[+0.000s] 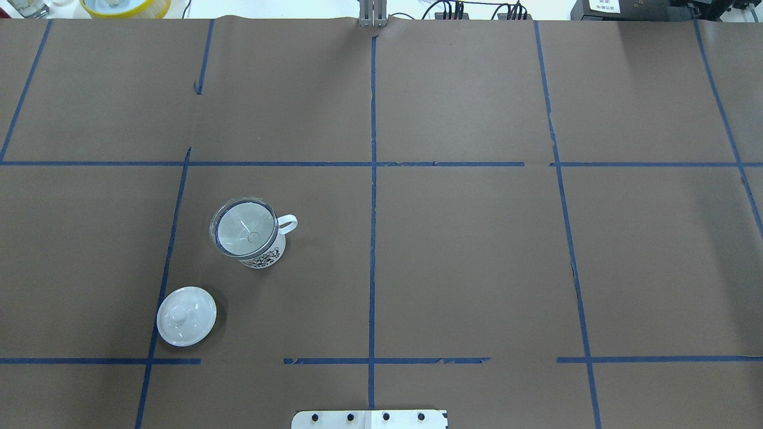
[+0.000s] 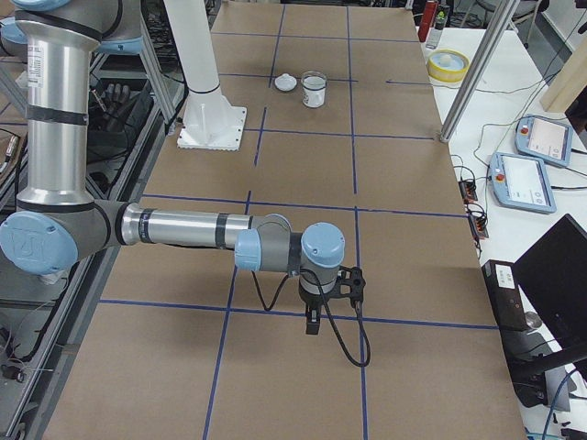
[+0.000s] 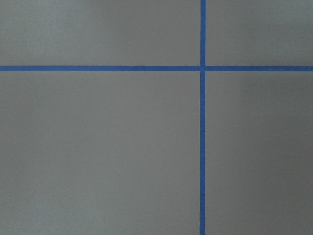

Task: Remove funnel from cup

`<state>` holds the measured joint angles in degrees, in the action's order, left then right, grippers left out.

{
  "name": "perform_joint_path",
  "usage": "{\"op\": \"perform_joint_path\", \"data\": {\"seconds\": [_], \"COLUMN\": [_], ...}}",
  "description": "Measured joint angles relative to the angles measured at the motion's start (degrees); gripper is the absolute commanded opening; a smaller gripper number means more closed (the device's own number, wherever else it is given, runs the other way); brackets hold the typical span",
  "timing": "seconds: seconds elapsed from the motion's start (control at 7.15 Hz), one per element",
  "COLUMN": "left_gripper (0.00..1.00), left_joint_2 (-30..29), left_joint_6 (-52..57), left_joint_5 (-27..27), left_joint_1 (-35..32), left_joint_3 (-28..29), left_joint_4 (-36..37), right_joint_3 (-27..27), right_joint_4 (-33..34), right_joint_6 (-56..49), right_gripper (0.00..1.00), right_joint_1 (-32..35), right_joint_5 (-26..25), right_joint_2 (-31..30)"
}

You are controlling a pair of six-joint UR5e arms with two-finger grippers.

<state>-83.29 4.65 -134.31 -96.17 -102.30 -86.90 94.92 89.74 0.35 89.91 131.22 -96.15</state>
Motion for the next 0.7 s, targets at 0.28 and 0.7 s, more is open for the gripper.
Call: {"op": "perform_joint_path", "data": {"seconds": [0.28, 0.7], "left_gripper": [1.0, 1.0], "left_joint_2": [-0.8, -4.1], "left_joint_6": [0.3, 0.0], "left_joint_5": [0.1, 0.1], "left_joint_1": [0.0, 0.1], "left_joint_3": [0.1, -0.9], "left_joint_4": [-0.5, -0.6], "right_joint_3": [0.0, 0.0], "right_joint_4": [0.0, 0.0], "right_joint_6": [0.0, 0.0], "right_gripper": [1.0, 1.0], "right_joint_1": [0.0, 0.0], "right_joint_5": [0.0, 0.0], "right_joint_2": [0.0, 0.0]}}
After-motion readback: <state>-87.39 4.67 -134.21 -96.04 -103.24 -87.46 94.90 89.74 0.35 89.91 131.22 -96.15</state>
